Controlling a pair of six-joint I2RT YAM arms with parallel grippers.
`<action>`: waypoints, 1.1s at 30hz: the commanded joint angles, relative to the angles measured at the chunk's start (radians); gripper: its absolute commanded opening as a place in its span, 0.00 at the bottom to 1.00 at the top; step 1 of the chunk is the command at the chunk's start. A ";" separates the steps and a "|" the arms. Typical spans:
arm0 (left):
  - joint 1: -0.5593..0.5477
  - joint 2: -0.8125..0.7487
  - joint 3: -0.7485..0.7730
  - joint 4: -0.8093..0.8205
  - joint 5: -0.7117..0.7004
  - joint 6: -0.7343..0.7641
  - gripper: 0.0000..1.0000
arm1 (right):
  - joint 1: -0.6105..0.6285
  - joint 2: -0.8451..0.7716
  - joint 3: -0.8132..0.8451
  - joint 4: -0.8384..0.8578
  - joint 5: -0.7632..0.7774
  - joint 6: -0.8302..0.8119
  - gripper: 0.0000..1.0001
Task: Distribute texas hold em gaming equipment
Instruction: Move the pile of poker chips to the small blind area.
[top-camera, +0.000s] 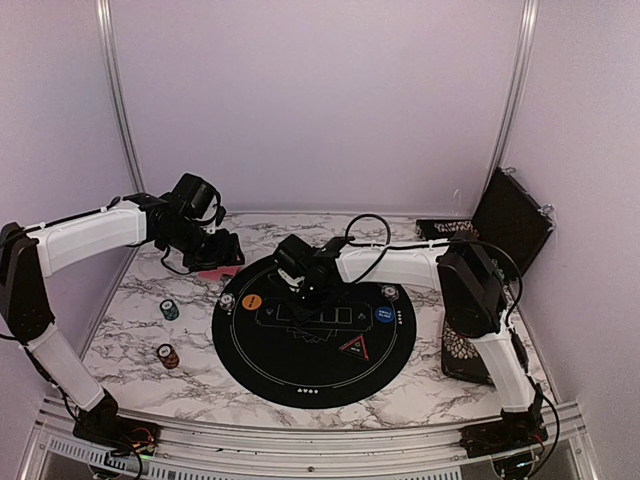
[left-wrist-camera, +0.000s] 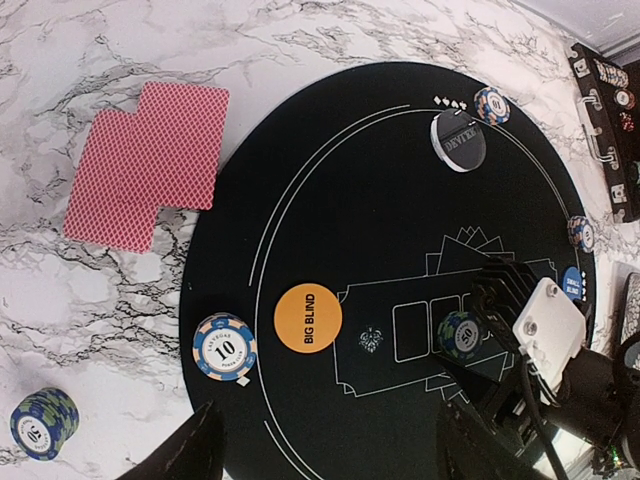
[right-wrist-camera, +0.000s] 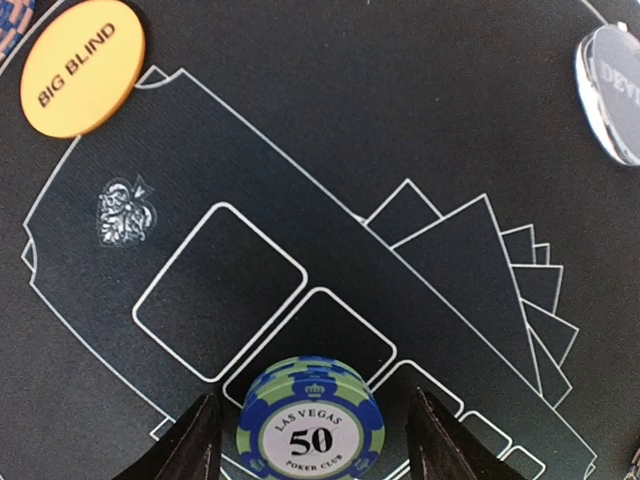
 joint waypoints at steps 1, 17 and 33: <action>0.007 -0.028 -0.010 0.018 0.012 0.013 0.73 | 0.007 0.026 0.026 -0.004 -0.008 -0.009 0.61; 0.008 -0.016 -0.009 0.024 0.019 0.016 0.72 | 0.006 0.020 -0.020 -0.016 0.020 0.008 0.45; 0.008 0.000 0.004 0.026 0.029 0.012 0.72 | -0.044 -0.037 -0.134 0.030 0.030 0.017 0.34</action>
